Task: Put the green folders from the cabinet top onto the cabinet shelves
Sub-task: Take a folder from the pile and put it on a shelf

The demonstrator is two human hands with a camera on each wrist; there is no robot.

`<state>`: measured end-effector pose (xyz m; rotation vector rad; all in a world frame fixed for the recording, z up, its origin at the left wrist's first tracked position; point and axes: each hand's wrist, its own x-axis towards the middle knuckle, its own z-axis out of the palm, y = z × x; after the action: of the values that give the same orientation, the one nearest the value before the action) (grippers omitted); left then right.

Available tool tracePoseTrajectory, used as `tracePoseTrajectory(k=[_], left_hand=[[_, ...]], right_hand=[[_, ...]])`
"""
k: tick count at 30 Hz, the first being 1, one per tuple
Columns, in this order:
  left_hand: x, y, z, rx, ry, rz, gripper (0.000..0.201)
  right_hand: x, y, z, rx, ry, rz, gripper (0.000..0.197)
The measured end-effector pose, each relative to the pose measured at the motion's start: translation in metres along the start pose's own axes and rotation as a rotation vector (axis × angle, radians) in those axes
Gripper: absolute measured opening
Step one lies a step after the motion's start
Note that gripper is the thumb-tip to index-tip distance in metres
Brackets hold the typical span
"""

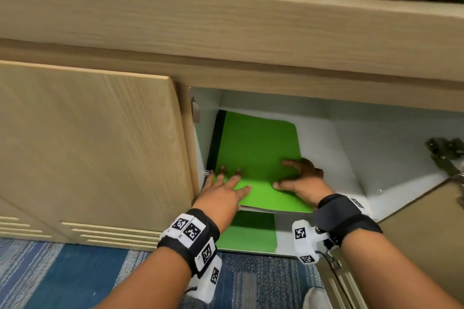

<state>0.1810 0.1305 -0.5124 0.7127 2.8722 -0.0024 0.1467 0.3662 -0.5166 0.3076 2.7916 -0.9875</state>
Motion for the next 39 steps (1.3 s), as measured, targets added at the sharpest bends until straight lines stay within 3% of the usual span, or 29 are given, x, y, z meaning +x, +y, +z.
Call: tracePoseTrajectory(k=[8, 12, 15, 18, 23, 25, 34, 39], left_hand=[[0.012, -0.004, 0.001, 0.012, -0.097, 0.016, 0.068], [0.01, -0.002, 0.0, -0.027, -0.079, 0.005, 0.07], [0.001, 0.0, -0.012, -0.118, 0.012, 0.011, 0.072], [-0.011, 0.0, -0.031, -0.187, 0.163, 0.046, 0.07], [-0.044, 0.009, -0.084, -0.212, 0.303, 0.114, 0.065], [-0.061, 0.015, -0.112, -0.224, 0.365, 0.142, 0.062], [-0.129, 0.046, -0.25, -0.186, 0.705, 0.232, 0.042], [-0.135, 0.055, -0.304, -0.151, 0.736, 0.231, 0.039]], right_hand=[[0.001, 0.001, 0.007, -0.103, 0.038, 0.031, 0.084], [-0.002, 0.0, 0.006, -0.091, 0.024, 0.03, 0.09], [-0.009, -0.01, -0.006, -0.072, 0.118, 0.001, 0.087], [-0.029, -0.034, -0.024, 0.096, 0.247, -0.17, 0.062], [-0.089, -0.086, -0.06, 0.107, 0.239, -0.386, 0.019], [-0.118, -0.105, -0.075, 0.102, 0.235, -0.47, 0.011], [-0.214, -0.179, -0.161, 0.24, 0.318, -0.709, 0.014], [-0.224, -0.215, -0.201, 0.252, 0.378, -0.739, 0.012]])
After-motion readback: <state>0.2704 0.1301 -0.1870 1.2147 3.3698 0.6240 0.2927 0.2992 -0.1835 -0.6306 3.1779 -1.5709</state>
